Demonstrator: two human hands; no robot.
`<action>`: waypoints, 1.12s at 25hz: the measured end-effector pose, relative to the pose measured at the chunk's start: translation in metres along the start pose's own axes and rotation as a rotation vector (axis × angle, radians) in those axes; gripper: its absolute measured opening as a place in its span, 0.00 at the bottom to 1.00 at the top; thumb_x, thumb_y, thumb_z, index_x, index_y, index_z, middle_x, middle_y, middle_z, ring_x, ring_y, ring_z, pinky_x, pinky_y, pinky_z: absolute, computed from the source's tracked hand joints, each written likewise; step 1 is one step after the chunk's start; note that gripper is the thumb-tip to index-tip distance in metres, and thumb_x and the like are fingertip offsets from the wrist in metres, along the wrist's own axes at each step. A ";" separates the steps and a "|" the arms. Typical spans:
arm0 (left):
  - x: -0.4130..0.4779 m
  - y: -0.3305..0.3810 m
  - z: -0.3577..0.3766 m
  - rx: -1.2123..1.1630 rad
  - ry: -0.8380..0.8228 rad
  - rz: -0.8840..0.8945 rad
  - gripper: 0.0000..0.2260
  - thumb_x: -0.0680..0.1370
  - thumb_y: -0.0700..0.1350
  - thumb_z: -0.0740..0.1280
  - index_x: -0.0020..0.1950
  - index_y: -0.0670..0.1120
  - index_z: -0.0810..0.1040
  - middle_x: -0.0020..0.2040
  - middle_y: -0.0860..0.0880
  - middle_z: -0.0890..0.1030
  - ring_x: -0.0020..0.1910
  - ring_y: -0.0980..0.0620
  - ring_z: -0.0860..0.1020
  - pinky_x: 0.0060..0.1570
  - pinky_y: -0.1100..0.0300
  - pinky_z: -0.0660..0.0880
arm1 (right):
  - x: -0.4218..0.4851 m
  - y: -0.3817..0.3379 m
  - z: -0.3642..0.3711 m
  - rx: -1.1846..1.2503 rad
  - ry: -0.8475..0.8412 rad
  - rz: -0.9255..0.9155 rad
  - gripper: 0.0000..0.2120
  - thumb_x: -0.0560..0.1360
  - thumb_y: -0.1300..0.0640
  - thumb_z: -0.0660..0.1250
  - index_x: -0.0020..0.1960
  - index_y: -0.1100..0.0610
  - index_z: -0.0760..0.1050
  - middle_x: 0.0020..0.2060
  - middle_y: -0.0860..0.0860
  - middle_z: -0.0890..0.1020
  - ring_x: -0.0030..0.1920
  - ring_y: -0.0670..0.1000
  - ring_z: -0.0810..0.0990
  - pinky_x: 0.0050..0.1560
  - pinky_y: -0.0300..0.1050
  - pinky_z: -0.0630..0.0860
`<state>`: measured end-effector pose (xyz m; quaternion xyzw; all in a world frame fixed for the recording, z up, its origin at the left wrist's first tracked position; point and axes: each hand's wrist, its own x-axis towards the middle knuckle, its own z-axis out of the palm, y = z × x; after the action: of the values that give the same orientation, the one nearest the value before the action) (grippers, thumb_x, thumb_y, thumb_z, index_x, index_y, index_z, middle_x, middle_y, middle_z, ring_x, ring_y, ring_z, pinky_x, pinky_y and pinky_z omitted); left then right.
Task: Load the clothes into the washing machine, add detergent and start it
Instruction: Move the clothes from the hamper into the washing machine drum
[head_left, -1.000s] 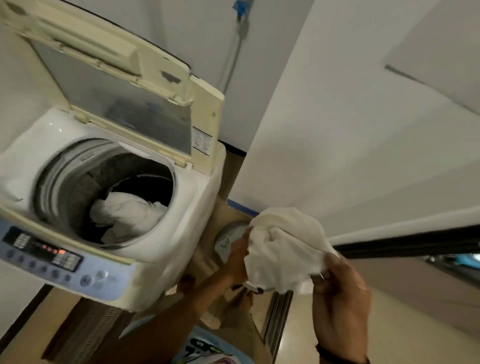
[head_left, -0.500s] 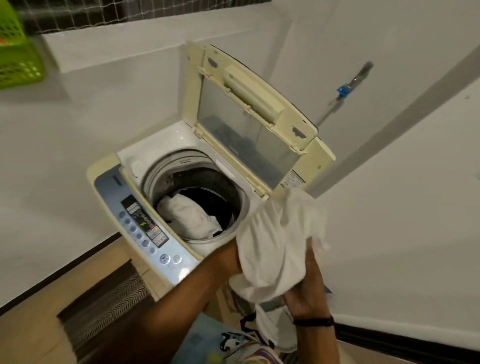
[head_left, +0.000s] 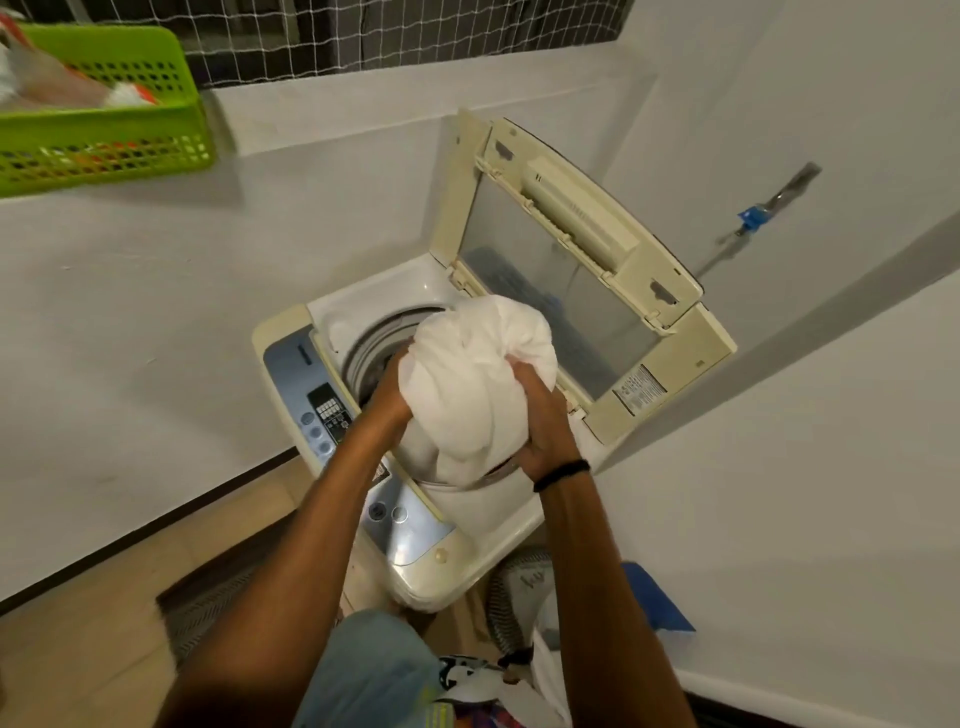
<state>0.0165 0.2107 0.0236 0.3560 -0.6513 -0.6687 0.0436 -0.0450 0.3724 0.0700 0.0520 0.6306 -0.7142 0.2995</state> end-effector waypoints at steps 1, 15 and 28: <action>0.006 -0.003 -0.002 0.061 0.026 0.005 0.18 0.82 0.39 0.60 0.73 0.42 0.66 0.68 0.45 0.73 0.63 0.47 0.74 0.63 0.53 0.73 | 0.011 0.004 0.002 -0.115 0.044 0.017 0.30 0.72 0.40 0.72 0.68 0.53 0.74 0.61 0.52 0.82 0.57 0.54 0.82 0.55 0.51 0.80; -0.074 -0.090 0.167 0.634 -0.567 -0.148 0.16 0.77 0.54 0.68 0.61 0.47 0.77 0.60 0.49 0.78 0.57 0.52 0.76 0.53 0.62 0.70 | -0.027 0.164 -0.195 -0.524 0.316 0.557 0.05 0.77 0.54 0.64 0.48 0.56 0.75 0.43 0.55 0.81 0.37 0.52 0.81 0.36 0.46 0.81; -0.087 -0.327 0.374 1.119 -0.695 -0.540 0.13 0.81 0.46 0.61 0.61 0.42 0.78 0.61 0.46 0.80 0.62 0.46 0.76 0.55 0.63 0.67 | -0.055 0.415 -0.418 -0.190 0.479 1.012 0.08 0.76 0.58 0.63 0.38 0.54 0.75 0.36 0.53 0.80 0.36 0.53 0.81 0.44 0.50 0.81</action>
<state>0.0143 0.6190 -0.2733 0.2400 -0.7624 -0.2960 -0.5230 0.0775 0.7709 -0.3497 0.4811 0.6391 -0.3899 0.4562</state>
